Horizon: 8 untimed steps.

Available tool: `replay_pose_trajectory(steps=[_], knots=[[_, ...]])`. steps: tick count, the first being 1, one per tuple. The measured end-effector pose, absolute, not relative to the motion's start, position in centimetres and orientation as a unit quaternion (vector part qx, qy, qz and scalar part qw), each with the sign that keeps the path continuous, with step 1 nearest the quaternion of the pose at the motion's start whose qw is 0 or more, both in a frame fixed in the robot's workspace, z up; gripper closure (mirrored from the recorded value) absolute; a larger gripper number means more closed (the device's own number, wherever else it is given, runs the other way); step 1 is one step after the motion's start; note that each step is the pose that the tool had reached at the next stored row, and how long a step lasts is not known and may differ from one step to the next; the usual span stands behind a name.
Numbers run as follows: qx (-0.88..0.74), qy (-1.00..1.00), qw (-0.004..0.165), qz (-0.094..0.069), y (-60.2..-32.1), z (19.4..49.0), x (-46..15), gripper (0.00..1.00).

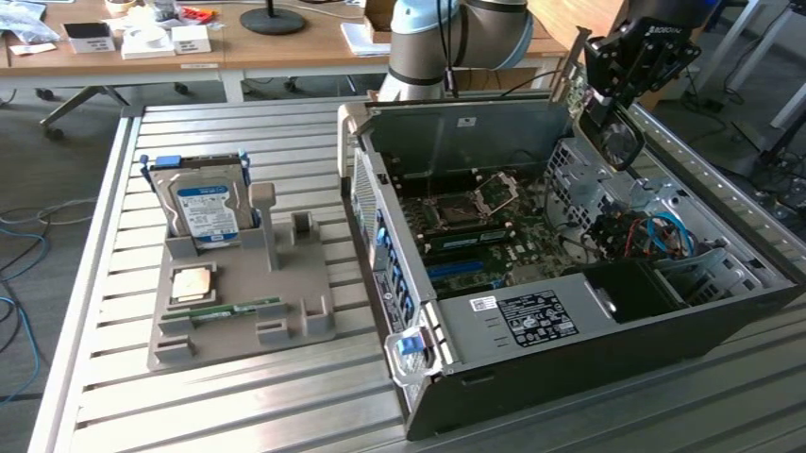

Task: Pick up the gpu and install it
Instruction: 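Insert the gpu into the slot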

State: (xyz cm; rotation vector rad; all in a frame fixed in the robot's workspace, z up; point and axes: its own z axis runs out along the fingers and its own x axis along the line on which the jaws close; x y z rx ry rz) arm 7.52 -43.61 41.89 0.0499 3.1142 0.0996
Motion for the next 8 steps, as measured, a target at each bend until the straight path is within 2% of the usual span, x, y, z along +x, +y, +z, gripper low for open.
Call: replay_pose_trajectory(steps=[8], knots=[[-0.034, 0.999, 0.011, 0.033, -43.61, 41.79, 7.5, 0.73]])
